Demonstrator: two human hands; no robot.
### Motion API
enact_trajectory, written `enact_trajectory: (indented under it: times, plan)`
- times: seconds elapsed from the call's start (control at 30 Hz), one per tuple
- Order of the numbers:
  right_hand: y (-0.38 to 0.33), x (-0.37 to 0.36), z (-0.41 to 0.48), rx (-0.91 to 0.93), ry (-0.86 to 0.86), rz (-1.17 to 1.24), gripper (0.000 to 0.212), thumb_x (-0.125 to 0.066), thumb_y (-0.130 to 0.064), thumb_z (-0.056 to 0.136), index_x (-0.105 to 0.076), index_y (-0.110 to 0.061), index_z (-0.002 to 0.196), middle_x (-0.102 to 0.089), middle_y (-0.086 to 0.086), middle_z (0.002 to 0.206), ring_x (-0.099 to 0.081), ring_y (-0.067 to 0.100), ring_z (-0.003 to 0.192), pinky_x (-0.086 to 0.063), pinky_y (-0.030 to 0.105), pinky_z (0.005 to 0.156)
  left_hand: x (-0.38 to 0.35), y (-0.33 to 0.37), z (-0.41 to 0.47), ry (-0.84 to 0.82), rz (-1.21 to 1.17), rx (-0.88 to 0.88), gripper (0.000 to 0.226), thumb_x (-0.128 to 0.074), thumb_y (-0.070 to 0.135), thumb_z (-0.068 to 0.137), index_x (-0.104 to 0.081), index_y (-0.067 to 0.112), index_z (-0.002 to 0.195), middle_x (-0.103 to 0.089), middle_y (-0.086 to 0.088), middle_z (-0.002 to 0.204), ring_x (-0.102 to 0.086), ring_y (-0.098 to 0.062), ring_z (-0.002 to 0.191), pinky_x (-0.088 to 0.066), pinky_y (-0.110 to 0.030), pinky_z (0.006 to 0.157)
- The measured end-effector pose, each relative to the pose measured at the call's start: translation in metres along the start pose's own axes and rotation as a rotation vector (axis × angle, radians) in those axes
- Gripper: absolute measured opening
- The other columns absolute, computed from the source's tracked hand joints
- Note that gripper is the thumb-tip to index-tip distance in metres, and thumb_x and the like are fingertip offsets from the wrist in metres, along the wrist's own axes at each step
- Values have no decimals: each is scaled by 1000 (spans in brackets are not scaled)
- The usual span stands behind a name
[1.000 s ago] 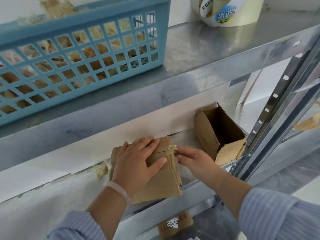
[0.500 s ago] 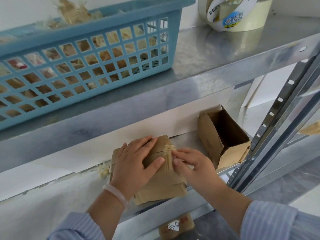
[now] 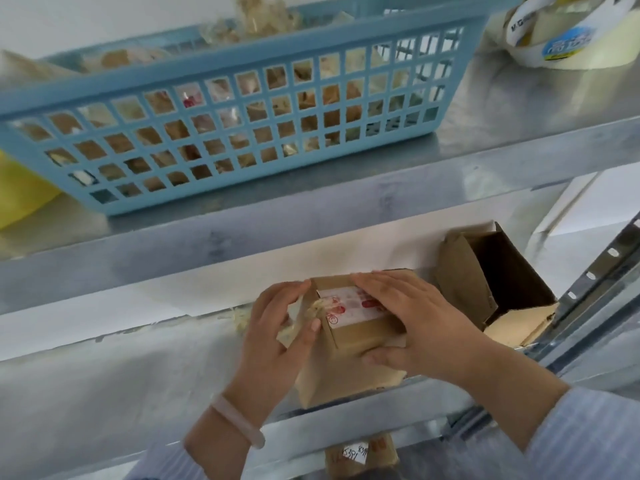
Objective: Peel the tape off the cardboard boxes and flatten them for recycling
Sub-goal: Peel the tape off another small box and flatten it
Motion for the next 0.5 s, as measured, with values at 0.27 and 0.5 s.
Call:
enact_trajectory:
  times: [0.27, 0.5]
  plan:
    - [-26, -23, 8, 50, -111, -258, 82, -32, -81, 76, -18, -47, 149, -10, -7, 162, -4, 18, 150, -8, 49, 120, 36, 3, -5, -26, 213, -13, 15, -72, 30, 83, -75, 21, 94, -60, 15, 102, -61, -4, 92, -52, -18, 81]
    - [-44, -30, 18, 40, -128, -270, 82, -27, -84, 73, -30, -47, 146, -20, -8, 160, -16, 18, 148, -19, 47, 119, 47, -5, -16, 18, 208, 158, 13, -75, 15, 82, -73, 28, 81, -65, 17, 85, -60, 4, 84, -44, -5, 71]
Point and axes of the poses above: each hand's wrist, its own z-axis towards the middle knuckle, its own x-axis out of the back of the hand, y = z × x, the point moved 1 cm from there along z, towards the middle knuckle
